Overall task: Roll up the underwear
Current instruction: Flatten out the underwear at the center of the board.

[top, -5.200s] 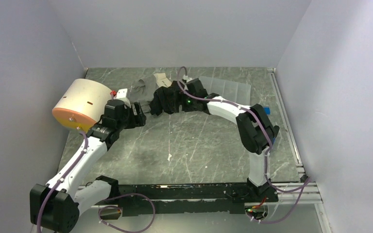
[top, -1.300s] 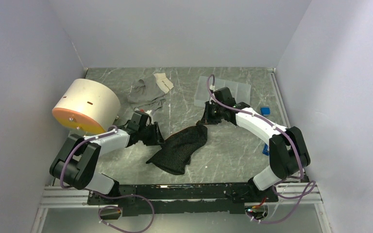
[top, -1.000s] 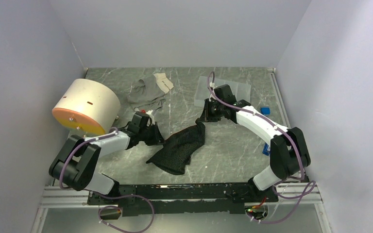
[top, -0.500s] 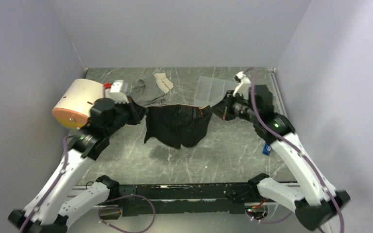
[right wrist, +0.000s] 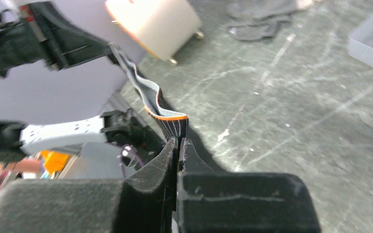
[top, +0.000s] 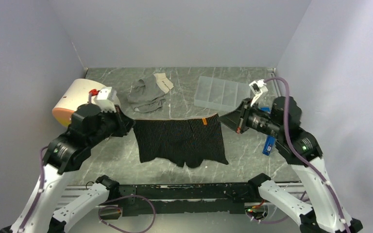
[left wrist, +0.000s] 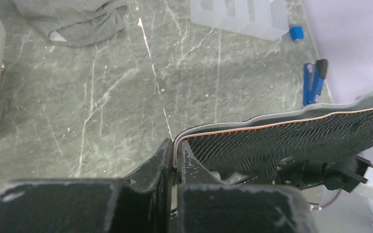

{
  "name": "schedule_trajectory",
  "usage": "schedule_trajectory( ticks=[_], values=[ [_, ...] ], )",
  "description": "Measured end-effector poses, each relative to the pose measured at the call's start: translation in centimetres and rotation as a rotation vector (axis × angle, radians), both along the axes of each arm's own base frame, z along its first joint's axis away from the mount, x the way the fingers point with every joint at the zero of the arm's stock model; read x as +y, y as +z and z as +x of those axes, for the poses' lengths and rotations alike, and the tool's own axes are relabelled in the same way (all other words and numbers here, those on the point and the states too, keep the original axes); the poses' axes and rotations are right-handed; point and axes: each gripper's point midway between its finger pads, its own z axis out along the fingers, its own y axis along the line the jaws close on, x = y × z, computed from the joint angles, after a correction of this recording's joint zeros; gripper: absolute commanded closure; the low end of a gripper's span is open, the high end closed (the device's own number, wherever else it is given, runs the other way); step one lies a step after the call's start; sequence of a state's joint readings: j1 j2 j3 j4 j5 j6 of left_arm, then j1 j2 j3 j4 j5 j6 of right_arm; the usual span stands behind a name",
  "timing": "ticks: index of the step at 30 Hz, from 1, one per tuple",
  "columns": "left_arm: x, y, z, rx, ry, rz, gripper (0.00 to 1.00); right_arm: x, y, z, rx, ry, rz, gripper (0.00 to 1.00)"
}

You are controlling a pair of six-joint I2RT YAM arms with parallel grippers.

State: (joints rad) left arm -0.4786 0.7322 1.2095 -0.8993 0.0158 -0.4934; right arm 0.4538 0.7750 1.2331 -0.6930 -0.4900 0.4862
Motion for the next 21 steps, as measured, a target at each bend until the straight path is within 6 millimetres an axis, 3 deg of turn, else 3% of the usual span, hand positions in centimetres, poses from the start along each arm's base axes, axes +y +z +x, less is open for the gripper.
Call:
schedule_trajectory(
  ticks=[3, 4, 8, 12, 14, 15, 16, 18, 19, 21],
  values=[
    [-0.9, -2.2, 1.6, 0.072, -0.005, 0.035, 0.95, -0.3, -2.9, 3.2, 0.09, -0.109, -0.075, 0.96],
    [-1.4, -3.7, 2.7, 0.11, -0.003, 0.056, 0.95, -0.4, -4.7, 5.2, 0.129, -0.164, -0.117, 0.96],
    [-3.5, -11.5, 7.5, 0.28, 0.01, 0.167, 0.95, -0.2, -14.1, 11.2, 0.314, -0.288, -0.295, 0.97],
    [-4.2, -19.5, 11.6, 0.412, 0.024, 0.299, 0.94, -0.1, -25.6, 16.7, 0.511, -0.365, -0.483, 0.84],
    [-4.1, -22.6, 13.2, 0.449, 0.025, 0.349, 0.67, -1.0, -30.3, 18.2, 0.594, -0.39, -0.568, 0.6],
    [-3.9, -23.8, 13.7, 0.466, 0.024, 0.37, 0.59, -1.5, -31.9, 18.9, 0.62, -0.402, -0.6, 0.55],
    [-3.6, -25.0, 14.2, 0.49, 0.024, 0.394, 0.42, -1.8, -32.9, 19.6, 0.635, -0.41, -0.623, 0.49],
    [-3.3, -26.5, 15.1, 0.512, 0.029, 0.428, 0.06, -2.1, -33.1, 20.9, 0.627, -0.417, -0.636, 0.37],
    [-3.0, -26.8, 15.4, 0.511, 0.035, 0.434, 0.04, -2.2, -32.6, 21.5, 0.609, -0.418, -0.629, 0.29],
    [-2.5, -26.1, 15.5, 0.492, 0.046, 0.434, 0.03, -2.2, -30.6, 22.1, 0.554, -0.422, -0.601, 0.25]
  ],
)
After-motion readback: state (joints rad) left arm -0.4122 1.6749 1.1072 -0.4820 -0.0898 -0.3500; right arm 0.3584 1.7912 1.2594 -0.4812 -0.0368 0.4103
